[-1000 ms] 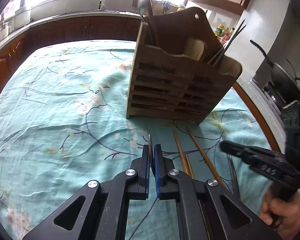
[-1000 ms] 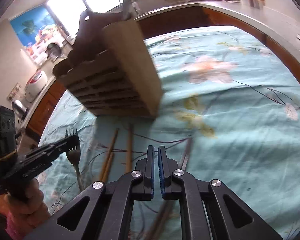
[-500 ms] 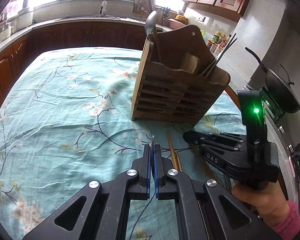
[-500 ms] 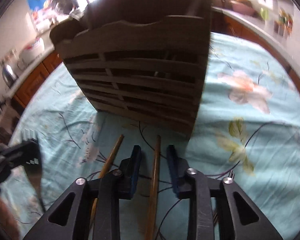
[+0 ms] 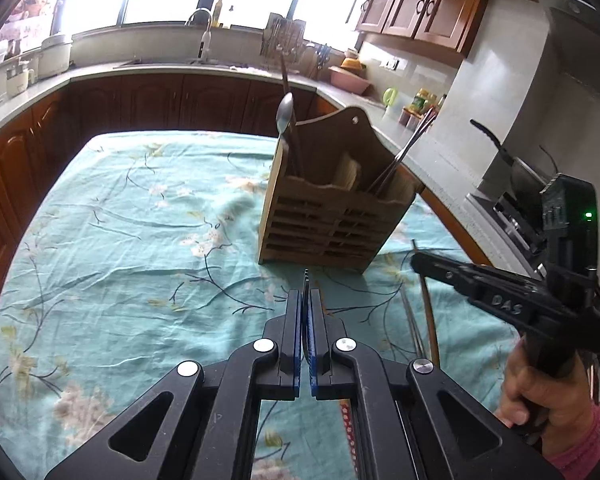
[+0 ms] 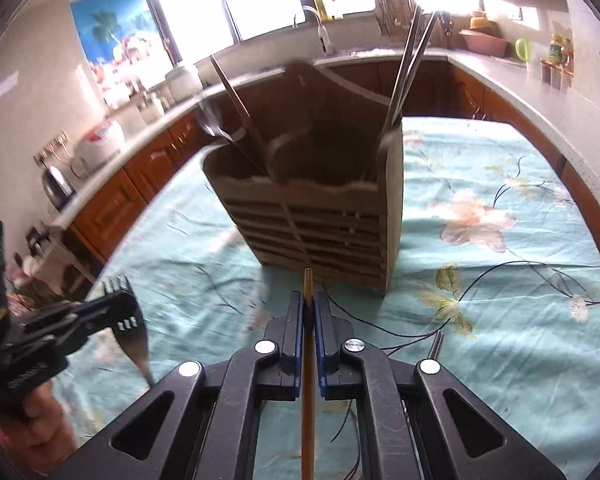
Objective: Organize utensils
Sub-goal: 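Lift the metal chopstick with the left tool while the right tool lifts the wooden chopstick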
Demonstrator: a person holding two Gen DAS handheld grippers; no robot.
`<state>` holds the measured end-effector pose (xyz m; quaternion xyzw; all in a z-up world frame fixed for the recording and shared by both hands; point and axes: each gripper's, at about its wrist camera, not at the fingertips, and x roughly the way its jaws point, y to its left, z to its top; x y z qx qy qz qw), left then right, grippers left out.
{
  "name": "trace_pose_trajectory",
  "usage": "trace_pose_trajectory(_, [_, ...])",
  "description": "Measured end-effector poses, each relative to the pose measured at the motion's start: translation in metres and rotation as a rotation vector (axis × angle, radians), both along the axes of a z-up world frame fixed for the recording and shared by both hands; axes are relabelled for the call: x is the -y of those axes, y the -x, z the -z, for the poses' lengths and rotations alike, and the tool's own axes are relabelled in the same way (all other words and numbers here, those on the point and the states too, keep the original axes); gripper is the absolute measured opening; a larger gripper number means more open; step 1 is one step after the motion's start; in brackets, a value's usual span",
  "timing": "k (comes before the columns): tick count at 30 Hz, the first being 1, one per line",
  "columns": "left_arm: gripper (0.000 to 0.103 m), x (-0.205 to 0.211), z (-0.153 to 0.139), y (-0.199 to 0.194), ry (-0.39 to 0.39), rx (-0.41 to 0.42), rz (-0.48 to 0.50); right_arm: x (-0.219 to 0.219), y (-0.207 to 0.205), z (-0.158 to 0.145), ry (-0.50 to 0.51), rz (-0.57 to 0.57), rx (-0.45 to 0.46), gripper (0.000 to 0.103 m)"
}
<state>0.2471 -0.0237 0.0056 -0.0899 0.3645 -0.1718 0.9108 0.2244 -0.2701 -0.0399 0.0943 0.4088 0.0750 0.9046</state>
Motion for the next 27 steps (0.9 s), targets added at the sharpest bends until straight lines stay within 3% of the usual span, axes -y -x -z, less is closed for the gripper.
trace_pose_trajectory(6, [0.001,-0.006,-0.014,0.022,0.006,0.030,-0.001,0.001,0.022,-0.031,-0.022,0.011,0.079,0.005])
trace_pose_trajectory(16, [0.001,-0.018,-0.036,0.046,0.015,0.084,-0.014,-0.009,0.045,-0.054,-0.020,0.022,0.172,0.005])
trace_pose_trajectory(27, [0.001,-0.028,-0.053,0.045,0.020,0.142,-0.040,0.003,0.049,-0.087,-0.026,0.066,0.283,0.005])
